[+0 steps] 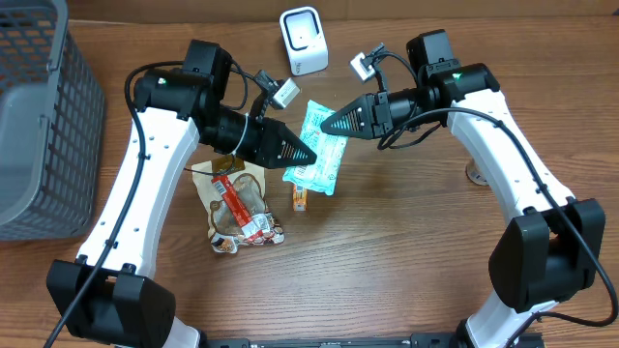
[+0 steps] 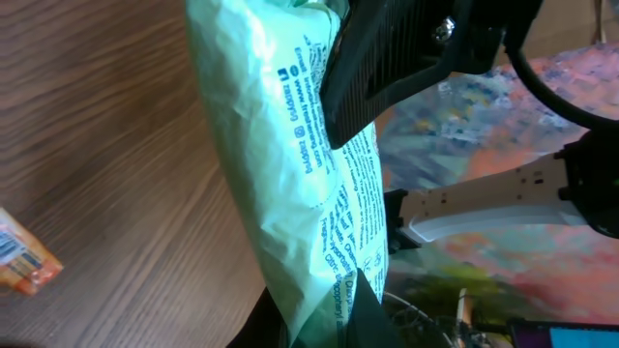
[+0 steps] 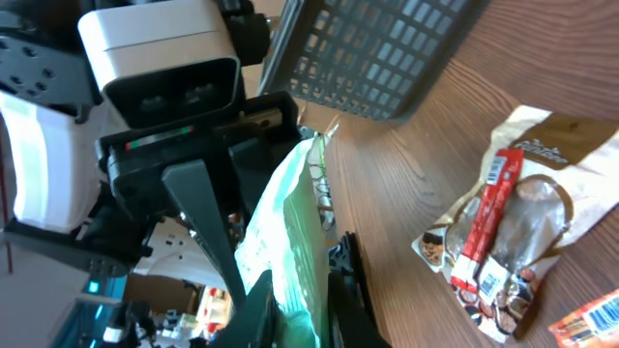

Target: Scan the item barcode

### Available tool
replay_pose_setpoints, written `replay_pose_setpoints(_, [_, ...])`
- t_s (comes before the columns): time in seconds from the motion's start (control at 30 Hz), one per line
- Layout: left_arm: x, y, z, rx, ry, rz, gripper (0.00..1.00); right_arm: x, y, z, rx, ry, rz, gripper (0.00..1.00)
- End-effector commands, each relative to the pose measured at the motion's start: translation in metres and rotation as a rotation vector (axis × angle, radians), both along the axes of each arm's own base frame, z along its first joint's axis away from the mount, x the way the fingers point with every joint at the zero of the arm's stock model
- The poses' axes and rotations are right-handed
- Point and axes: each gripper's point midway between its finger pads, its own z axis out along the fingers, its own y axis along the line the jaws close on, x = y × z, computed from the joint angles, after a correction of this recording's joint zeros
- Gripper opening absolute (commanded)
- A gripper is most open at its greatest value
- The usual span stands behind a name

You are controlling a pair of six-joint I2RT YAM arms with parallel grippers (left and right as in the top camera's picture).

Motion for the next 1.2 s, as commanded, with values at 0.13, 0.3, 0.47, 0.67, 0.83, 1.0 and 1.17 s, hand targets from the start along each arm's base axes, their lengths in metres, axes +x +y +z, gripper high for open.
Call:
replay_pose_setpoints(0.13, [0.010, 0.007, -0.008, 0.098, -0.105, 0.002, 0.04, 0.005, -0.001, -0.007, -0.064, -0.036, -0.024, 0.04])
replay_pose_setpoints(0.3, [0.014, 0.007, -0.007, 0.095, -0.120, 0.010, 0.04, 0.005, -0.001, -0.008, -0.066, -0.027, -0.025, 0.11])
replay_pose_setpoints(0.47, [0.017, 0.006, -0.007, 0.095, -0.131, 0.013, 0.04, 0.005, -0.001, -0.007, -0.064, -0.032, -0.024, 0.04])
replay_pose_setpoints(0.67, [0.027, 0.018, -0.021, 0.208, -0.143, 0.064, 0.08, 0.004, 0.000, -0.005, -0.053, -0.033, -0.020, 0.04])
replay_pose_setpoints(0.83, [0.047, 0.041, -0.039, 0.386, -0.145, 0.190, 0.24, 0.005, 0.000, -0.005, -0.052, -0.040, -0.020, 0.04])
replay_pose_setpoints(1.0, [0.066, 0.062, -0.048, 0.520, -0.187, 0.283, 0.29, 0.008, 0.000, -0.008, -0.067, -0.059, -0.027, 0.04])
replay_pose_setpoints(1.17, [0.091, 0.108, -0.057, 0.758, -0.217, 0.503, 0.48, 0.018, -0.005, -0.027, -0.183, -0.094, -0.074, 0.04])
